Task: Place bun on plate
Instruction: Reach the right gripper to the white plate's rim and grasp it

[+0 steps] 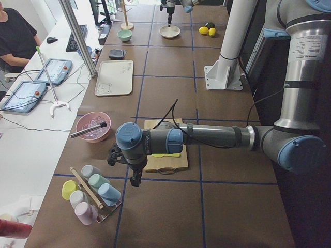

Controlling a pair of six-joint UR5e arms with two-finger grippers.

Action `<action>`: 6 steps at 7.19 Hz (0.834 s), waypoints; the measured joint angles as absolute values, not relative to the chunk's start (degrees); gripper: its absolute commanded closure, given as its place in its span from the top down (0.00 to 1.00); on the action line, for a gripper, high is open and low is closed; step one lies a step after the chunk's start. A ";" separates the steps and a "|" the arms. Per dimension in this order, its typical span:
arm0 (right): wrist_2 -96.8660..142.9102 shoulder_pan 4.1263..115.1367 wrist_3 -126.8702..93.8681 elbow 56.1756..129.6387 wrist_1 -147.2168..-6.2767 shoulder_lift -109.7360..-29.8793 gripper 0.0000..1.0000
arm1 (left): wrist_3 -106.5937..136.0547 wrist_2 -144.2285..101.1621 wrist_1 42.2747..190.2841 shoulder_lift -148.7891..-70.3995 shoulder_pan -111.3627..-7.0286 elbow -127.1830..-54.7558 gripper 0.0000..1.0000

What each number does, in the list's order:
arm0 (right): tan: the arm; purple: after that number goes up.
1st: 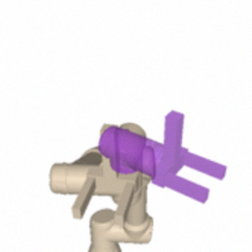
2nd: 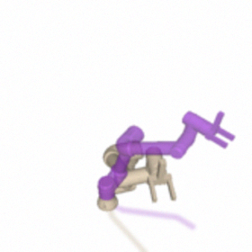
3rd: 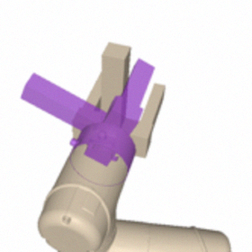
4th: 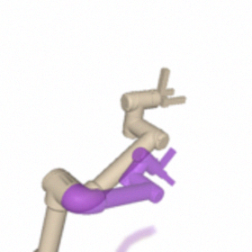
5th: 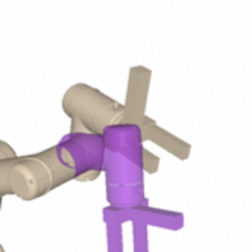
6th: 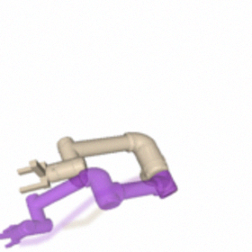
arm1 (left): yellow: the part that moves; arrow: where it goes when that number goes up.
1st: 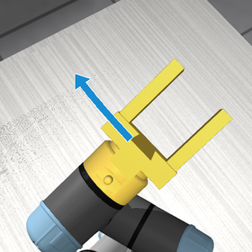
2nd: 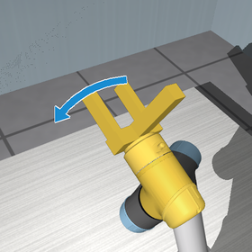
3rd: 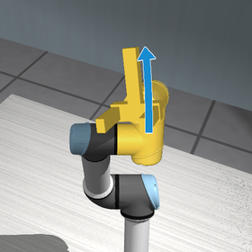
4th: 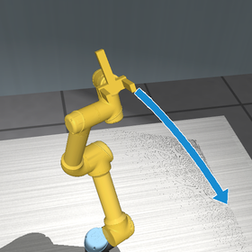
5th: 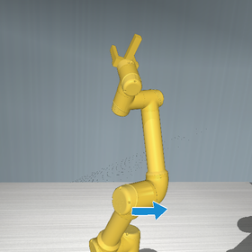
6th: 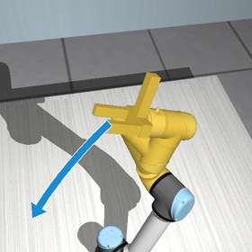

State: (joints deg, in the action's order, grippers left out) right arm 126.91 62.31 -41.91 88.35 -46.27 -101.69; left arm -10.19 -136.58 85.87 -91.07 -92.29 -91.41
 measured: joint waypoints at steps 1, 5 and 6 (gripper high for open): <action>126.93 62.16 -41.92 88.33 -46.25 -101.69 0.70 | -10.19 -136.58 85.89 -91.09 -92.28 -91.41 1.00; 127.00 61.14 -41.92 88.30 -46.23 -101.69 0.57 | -10.20 -136.58 85.95 -91.11 -92.28 -91.57 1.00; 127.02 61.05 -41.92 88.27 -46.23 -101.69 0.37 | -10.20 -136.58 85.95 -91.11 -92.28 -91.62 1.00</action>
State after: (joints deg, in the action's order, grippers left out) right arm 127.02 61.05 -41.92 88.27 -46.23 -101.69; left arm -10.20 -136.58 85.95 -91.11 -92.28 -91.62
